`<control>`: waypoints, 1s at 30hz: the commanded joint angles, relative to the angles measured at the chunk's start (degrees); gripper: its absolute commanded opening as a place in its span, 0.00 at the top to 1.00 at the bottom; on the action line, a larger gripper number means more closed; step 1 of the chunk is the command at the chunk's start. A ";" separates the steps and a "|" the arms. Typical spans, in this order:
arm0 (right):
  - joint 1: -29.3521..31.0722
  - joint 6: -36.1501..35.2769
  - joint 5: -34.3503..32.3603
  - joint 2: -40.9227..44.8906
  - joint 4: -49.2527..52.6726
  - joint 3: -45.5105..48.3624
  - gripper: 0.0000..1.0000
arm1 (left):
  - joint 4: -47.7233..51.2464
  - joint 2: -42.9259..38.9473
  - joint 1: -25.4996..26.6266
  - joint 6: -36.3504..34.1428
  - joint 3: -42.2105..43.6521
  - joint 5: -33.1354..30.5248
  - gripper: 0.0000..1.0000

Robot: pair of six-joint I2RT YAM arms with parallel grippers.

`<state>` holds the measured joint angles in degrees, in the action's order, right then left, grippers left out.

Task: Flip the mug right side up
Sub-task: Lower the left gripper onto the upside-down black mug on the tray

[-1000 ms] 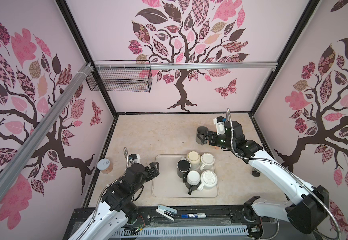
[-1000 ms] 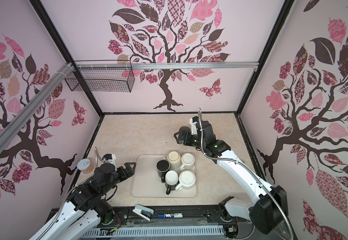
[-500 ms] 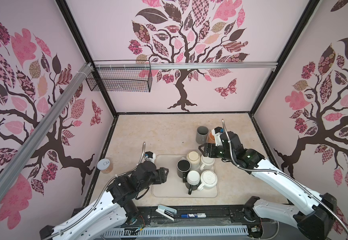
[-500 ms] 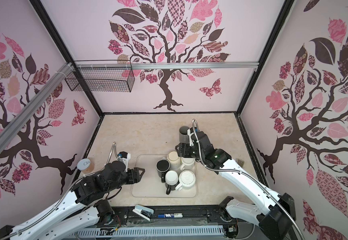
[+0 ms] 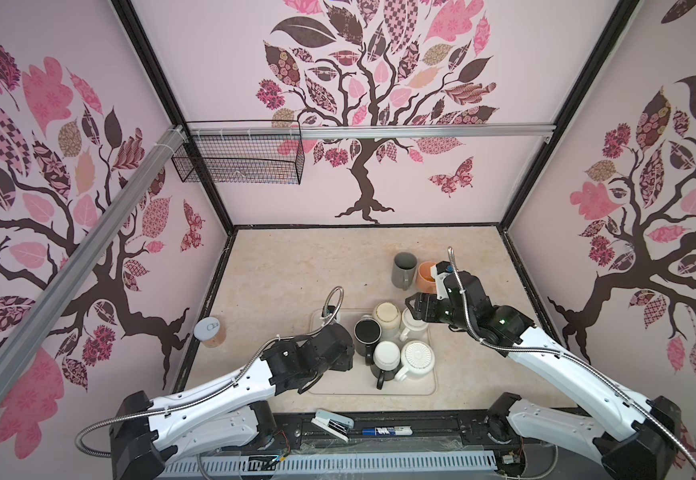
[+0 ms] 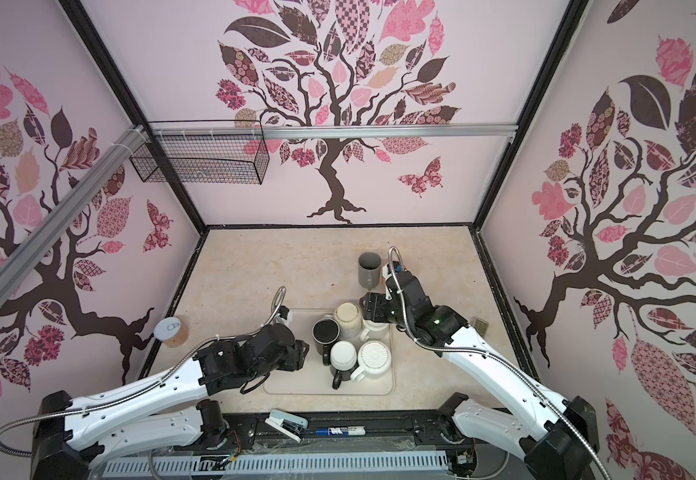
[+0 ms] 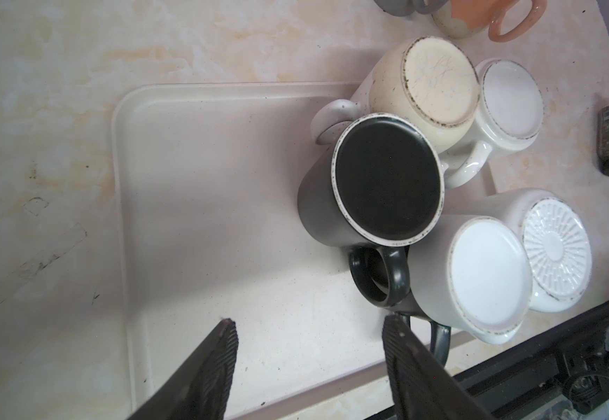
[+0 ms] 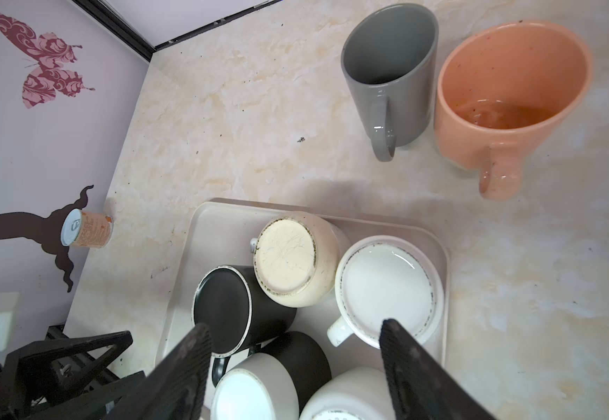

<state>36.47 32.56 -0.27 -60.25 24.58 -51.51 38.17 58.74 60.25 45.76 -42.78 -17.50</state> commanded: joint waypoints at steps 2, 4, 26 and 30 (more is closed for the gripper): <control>0.34 0.05 -1.73 2.06 -0.12 1.52 0.23 | -2.78 2.69 0.95 0.65 -3.68 -2.01 0.33; 0.36 0.03 -1.74 2.45 -0.10 2.06 0.23 | -3.27 3.85 1.17 0.74 -4.05 -1.81 0.32; 0.31 0.81 -1.53 5.02 -1.94 5.94 0.19 | -8.71 16.57 2.57 0.50 -7.83 1.65 0.29; 0.35 0.66 -1.63 5.03 -1.81 6.22 0.19 | -8.24 18.30 2.51 0.48 -8.33 0.28 0.29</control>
<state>36.58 33.12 -1.17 -56.10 23.40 -44.93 30.48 76.05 62.63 46.65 -48.05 -15.94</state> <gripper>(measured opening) 0.806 0.712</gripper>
